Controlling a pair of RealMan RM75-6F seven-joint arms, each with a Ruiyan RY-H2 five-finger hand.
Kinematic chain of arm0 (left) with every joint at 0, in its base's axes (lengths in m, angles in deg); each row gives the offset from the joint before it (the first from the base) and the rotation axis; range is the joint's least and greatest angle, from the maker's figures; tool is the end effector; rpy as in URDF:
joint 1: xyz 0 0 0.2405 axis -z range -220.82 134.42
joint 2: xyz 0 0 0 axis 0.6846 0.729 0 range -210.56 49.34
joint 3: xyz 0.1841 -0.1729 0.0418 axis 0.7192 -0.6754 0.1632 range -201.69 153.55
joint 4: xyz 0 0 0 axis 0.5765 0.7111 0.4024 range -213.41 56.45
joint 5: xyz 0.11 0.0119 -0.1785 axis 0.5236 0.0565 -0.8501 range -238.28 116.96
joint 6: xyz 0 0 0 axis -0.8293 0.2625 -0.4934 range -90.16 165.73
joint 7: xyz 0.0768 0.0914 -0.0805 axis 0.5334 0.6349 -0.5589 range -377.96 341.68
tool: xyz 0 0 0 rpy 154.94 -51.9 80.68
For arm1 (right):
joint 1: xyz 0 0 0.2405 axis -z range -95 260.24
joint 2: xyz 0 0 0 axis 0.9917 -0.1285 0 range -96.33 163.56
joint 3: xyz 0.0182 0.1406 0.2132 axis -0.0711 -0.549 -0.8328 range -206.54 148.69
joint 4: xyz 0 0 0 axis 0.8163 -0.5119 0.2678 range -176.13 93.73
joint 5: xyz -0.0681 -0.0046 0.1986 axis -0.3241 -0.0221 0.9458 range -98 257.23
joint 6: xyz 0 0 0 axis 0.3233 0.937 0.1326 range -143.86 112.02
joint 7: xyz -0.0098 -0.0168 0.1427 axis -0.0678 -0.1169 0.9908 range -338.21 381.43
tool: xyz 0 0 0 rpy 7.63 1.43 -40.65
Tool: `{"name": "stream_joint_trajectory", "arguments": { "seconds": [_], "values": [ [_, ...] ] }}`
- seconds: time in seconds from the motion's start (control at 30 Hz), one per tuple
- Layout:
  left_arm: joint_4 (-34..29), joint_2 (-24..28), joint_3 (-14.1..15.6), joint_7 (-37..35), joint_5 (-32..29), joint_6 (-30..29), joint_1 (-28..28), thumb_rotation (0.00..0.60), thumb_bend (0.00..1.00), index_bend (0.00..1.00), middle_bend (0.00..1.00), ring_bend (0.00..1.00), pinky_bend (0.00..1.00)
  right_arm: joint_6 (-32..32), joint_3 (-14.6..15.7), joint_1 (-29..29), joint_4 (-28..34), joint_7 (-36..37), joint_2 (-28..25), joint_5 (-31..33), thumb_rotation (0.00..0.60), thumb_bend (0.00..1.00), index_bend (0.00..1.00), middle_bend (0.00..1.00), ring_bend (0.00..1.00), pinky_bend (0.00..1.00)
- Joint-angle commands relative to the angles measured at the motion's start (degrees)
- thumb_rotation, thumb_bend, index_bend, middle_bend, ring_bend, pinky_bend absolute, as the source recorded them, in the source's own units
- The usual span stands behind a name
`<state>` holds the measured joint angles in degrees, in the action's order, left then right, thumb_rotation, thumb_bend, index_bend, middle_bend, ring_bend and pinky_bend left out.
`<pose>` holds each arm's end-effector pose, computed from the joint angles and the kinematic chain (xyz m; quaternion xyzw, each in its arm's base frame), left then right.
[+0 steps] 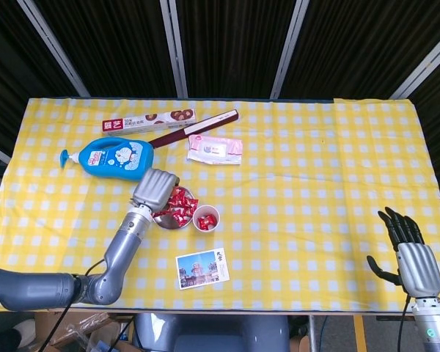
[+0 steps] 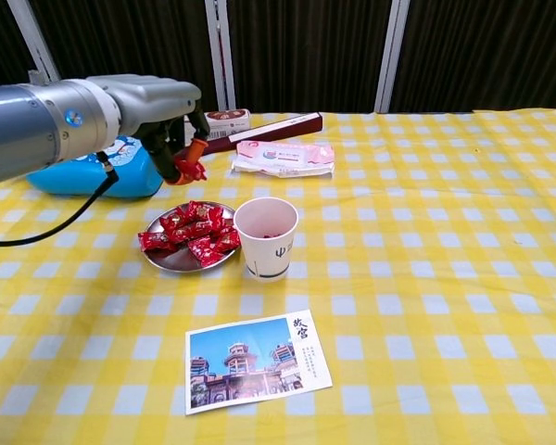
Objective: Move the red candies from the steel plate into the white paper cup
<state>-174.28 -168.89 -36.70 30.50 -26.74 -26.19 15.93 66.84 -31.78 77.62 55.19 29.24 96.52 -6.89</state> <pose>-0.0624 0.3621 -0.0094 -0.7626 -0.3206 -0.2996 0.4752 -0.2988 -0.1804 0.1534 0.5692 -0.4496 0.4312 0.5366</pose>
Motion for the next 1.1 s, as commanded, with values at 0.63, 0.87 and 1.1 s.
{"name": "stream_joint_trajectory", "arguments": {
  "seconds": [0.63, 0.87, 1.1],
  "values": [
    [3.2, -10.4, -1.0, 2.8, -1.3, -0.1, 5.7, 0.600, 0.35, 0.58, 0.90, 0.97, 0.97, -0.1, 0.0, -0.1, 0.0, 1.0, -0.3, -0.3, 0.600, 0.39, 0.00, 0.00, 0.00, 0.00],
    [2.7, -10.2, -0.8, 4.4, -4.0, -0.3, 6.1, 0.600, 0.23, 0.46, 0.88, 0.96, 0.97, 0.1, 0.1, 0.0, 0.0, 0.9, -0.3, -0.4, 0.600, 0.39, 0.00, 0.00, 0.00, 0.00],
    [1.3, -9.0, -1.5, 1.6, -1.5, -1.3, 5.1, 0.600, 0.23, 0.43, 0.88, 0.96, 0.97, 0.2, 0.1, 0.1, 0.0, 0.8, -0.3, -0.4, 0.600, 0.39, 0.00, 0.00, 0.00, 0.00]
  ]
}}
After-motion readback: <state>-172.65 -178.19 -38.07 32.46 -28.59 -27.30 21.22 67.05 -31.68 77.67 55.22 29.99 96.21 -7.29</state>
